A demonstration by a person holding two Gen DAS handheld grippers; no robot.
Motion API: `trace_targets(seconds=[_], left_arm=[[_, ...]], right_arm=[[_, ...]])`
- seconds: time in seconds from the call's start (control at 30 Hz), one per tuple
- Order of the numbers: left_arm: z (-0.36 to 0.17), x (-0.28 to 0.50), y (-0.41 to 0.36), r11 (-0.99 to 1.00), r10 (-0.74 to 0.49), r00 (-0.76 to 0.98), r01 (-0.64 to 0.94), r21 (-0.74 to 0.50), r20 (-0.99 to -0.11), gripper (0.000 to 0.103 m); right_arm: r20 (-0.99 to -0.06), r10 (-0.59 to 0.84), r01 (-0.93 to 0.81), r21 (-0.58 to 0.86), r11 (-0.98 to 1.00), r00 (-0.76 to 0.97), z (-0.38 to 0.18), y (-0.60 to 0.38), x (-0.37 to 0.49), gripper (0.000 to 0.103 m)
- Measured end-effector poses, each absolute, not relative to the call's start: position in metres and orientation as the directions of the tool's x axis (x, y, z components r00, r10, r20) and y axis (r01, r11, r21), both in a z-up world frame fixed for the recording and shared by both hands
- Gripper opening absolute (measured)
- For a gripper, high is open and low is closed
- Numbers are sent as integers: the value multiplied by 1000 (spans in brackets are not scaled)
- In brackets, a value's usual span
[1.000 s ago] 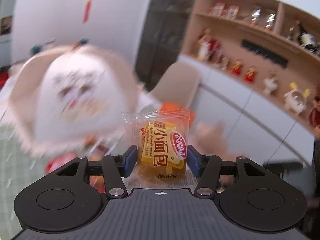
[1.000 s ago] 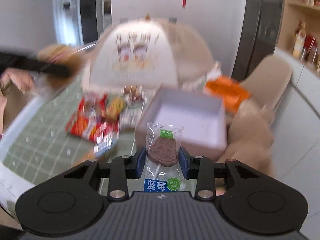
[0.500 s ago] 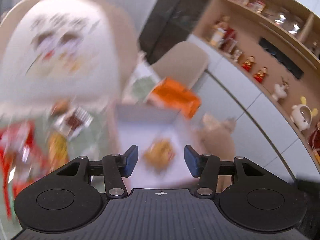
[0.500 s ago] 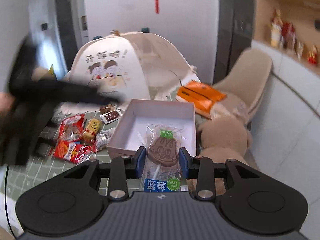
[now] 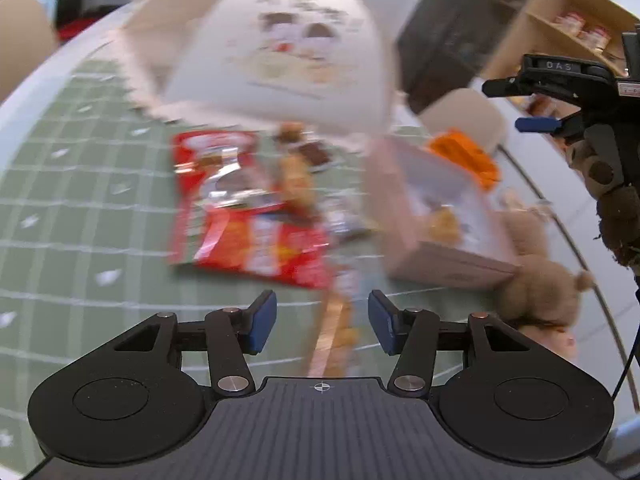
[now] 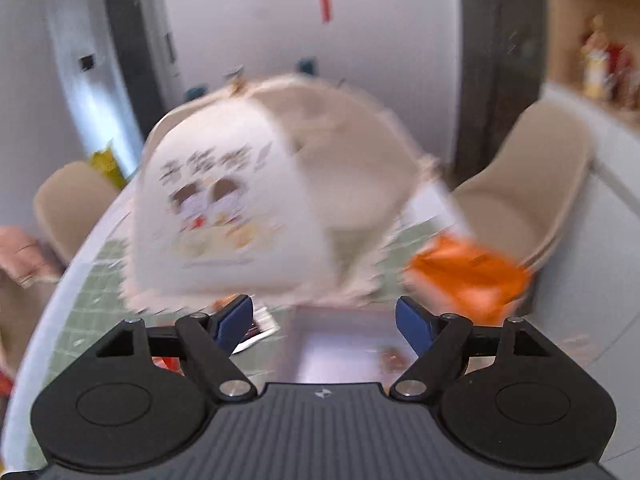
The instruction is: Organize snacks
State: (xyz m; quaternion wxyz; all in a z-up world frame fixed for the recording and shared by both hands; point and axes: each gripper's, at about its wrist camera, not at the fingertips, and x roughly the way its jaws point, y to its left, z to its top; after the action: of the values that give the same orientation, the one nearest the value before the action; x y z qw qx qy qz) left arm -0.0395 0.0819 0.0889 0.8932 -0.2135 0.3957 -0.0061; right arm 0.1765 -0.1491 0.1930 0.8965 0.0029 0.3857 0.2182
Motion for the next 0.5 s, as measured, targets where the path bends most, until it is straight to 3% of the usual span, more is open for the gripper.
trace_targets(seconds=[0.2,0.5], left_arm=[[84,-59,129,902,-157,665,-205,-380,-730,56],[77,-86,180,915,-149,638,-200,-350,-755,55]], right_arm=[[-775,424,-398,244,884,468,142,-48,216,79],[-879,270,-189,210,959,393,61,22,316,78]])
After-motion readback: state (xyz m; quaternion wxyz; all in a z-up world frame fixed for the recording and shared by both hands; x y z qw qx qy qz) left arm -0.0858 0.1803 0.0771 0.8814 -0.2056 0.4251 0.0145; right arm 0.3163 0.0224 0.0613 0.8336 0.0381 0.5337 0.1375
